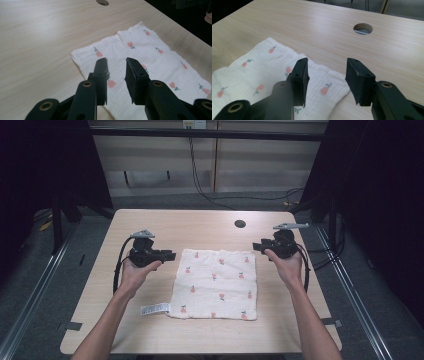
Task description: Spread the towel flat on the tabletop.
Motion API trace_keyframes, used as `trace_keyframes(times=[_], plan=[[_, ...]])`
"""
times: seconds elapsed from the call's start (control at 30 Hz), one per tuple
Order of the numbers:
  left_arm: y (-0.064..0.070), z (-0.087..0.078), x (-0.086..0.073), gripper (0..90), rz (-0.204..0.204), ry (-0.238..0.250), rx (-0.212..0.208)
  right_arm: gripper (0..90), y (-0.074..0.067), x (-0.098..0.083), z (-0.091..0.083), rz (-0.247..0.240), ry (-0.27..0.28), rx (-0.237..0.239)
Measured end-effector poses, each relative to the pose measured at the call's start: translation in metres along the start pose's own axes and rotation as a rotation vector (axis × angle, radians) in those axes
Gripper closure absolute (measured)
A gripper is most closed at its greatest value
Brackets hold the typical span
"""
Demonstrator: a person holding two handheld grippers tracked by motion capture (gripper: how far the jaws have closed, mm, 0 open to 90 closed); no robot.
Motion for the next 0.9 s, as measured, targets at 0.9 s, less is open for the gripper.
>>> trace_keyframes(times=[0.9], plan=[[0.010, 0.038, -0.073, 66.9, 0.023, -0.225, -0.021, 61.9, -0.040, -0.113, -0.008, -0.073, -0.203, 0.052]])
Point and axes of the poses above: each handheld gripper's, and its own axes: z roughly forward along the jaws, x roughly out of its top, y roughly to its right, the point moved 6 cm from there along z, roughly forward along the jaws, and after that the axes turned 3 degrees about -x, right-handed, at the moved point
